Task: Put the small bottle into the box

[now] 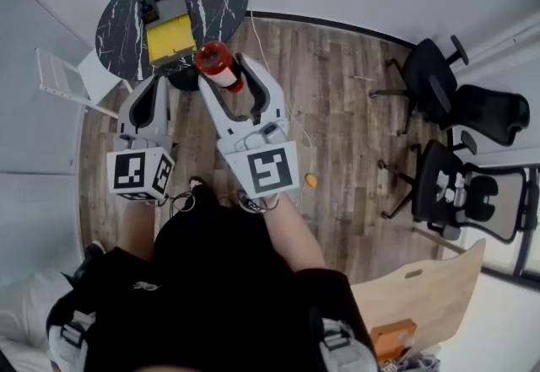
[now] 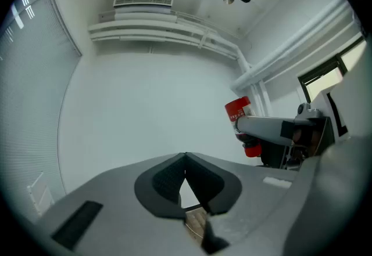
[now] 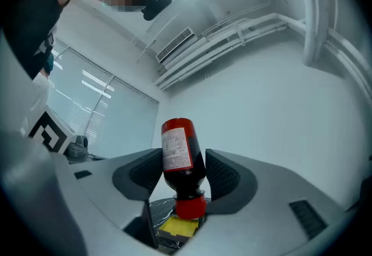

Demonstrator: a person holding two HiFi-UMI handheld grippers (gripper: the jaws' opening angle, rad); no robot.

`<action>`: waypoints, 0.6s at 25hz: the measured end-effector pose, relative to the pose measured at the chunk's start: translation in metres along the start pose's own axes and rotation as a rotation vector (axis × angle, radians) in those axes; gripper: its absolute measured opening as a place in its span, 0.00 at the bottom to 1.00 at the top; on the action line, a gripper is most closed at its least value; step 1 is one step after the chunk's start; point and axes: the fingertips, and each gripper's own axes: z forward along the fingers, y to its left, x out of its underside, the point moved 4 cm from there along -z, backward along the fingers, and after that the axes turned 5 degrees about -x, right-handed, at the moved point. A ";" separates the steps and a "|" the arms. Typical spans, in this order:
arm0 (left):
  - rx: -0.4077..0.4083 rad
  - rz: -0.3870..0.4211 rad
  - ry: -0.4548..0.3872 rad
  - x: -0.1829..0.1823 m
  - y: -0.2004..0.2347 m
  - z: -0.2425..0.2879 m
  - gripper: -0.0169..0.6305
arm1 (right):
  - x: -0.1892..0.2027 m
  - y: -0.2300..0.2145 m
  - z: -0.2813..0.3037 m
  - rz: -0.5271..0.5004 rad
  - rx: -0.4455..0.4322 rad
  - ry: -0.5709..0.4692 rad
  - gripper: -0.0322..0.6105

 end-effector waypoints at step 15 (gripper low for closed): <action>-0.009 -0.021 0.095 0.044 0.038 0.058 0.03 | 0.063 -0.030 0.037 0.057 0.001 0.106 0.39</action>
